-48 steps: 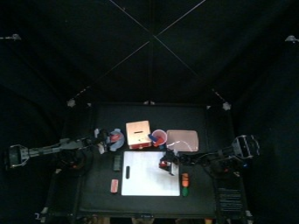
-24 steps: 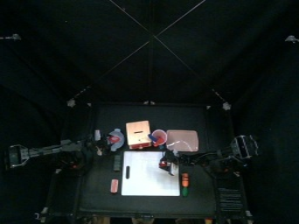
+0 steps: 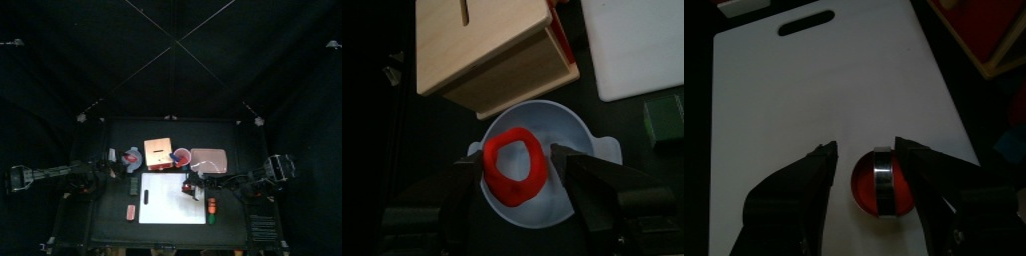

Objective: Get the cutter from the drawer then cut the dough then place the extra dough in the bowl
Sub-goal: Place the extra dough in the bowl

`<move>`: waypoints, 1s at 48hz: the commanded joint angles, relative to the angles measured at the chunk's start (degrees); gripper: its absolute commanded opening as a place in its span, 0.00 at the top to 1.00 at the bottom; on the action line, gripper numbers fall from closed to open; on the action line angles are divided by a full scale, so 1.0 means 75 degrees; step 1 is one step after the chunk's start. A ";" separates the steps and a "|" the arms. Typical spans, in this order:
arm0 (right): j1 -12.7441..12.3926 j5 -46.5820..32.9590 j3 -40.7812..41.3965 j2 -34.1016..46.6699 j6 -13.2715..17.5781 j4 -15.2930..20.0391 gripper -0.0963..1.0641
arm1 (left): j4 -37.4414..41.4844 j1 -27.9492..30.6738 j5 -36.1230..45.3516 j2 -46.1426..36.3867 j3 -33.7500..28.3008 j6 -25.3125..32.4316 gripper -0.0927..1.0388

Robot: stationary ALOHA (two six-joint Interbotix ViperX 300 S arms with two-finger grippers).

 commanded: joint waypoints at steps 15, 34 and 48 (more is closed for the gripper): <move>-0.0035 0.0059 -0.0141 -0.0129 -0.0012 -0.0012 0.18 | 0.0152 -0.0211 -0.0023 0.0000 -0.0176 0.0188 0.09; -0.0141 0.0141 -0.0305 -0.0117 0.0012 -0.0340 0.18 | 0.0023 -0.0223 -0.0012 0.0000 -0.0152 0.0188 0.10; -0.0117 0.0223 -0.0375 -0.0117 0.0035 -0.0258 0.18 | -0.0035 -0.0223 -0.0023 0.0000 -0.0164 0.0188 0.10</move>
